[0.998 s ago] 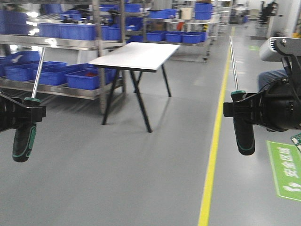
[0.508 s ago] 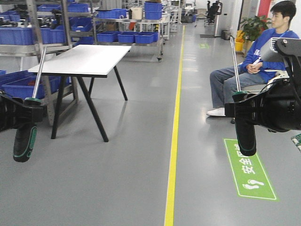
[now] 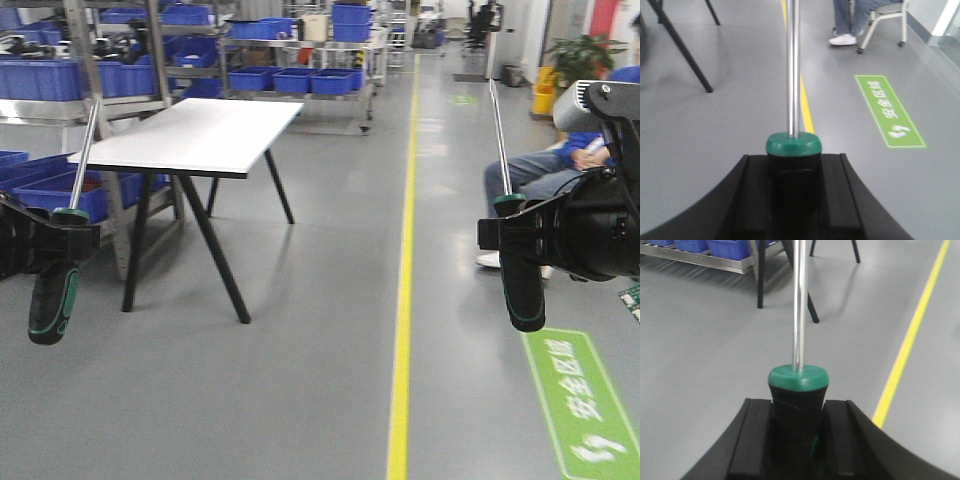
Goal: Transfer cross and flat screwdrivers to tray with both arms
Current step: 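Hold both screwdrivers and drive the base away from the table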
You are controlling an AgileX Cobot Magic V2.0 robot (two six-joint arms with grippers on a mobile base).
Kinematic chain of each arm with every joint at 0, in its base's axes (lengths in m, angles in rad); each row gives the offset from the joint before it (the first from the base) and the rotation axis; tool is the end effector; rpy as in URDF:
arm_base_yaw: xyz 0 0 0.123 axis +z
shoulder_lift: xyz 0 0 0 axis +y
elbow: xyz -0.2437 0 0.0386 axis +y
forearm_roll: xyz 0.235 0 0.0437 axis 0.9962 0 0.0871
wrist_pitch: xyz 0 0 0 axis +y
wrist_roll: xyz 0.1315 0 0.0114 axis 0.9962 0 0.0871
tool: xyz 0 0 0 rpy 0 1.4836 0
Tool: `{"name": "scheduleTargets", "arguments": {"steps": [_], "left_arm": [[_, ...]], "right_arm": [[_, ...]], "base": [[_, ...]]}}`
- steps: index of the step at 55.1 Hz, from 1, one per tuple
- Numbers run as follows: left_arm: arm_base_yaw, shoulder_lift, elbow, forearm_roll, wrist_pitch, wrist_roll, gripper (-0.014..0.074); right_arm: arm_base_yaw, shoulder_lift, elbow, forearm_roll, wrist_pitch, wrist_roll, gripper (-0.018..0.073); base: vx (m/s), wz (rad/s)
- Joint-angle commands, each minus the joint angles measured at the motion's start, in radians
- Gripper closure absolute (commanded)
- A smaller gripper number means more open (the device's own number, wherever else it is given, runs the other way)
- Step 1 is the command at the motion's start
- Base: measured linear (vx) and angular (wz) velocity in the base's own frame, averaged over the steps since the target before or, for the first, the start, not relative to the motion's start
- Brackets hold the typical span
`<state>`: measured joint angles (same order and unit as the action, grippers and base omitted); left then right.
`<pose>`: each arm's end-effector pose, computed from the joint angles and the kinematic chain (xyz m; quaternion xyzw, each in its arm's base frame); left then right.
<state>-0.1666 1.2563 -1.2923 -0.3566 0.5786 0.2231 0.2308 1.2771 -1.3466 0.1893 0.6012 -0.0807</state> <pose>0.3040 -0.0767 0.3652 0.0884 0.8337 -0.1461 0.5252 0.3051 0.0861 0.3718 -0.0937 0.8374 0.1264 0.5235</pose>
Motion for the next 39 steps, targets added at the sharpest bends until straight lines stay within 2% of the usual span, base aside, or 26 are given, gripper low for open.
{"name": "scheduleTargets", "arguments": {"steps": [1, 39], "left_arm": [[-0.005, -0.026, -0.032, -0.024, -0.085, -0.009, 0.0602], [-0.005, -0.026, -0.032, -0.024, -0.084, -0.009, 0.0602]], "right_arm": [[-0.003, -0.031, -0.037, 0.008, -0.086, 0.000, 0.0567], [-0.003, -0.031, -0.037, 0.005, -0.087, 0.000, 0.0567]], "base": [[0.47, 0.38], [0.52, 0.52]]}}
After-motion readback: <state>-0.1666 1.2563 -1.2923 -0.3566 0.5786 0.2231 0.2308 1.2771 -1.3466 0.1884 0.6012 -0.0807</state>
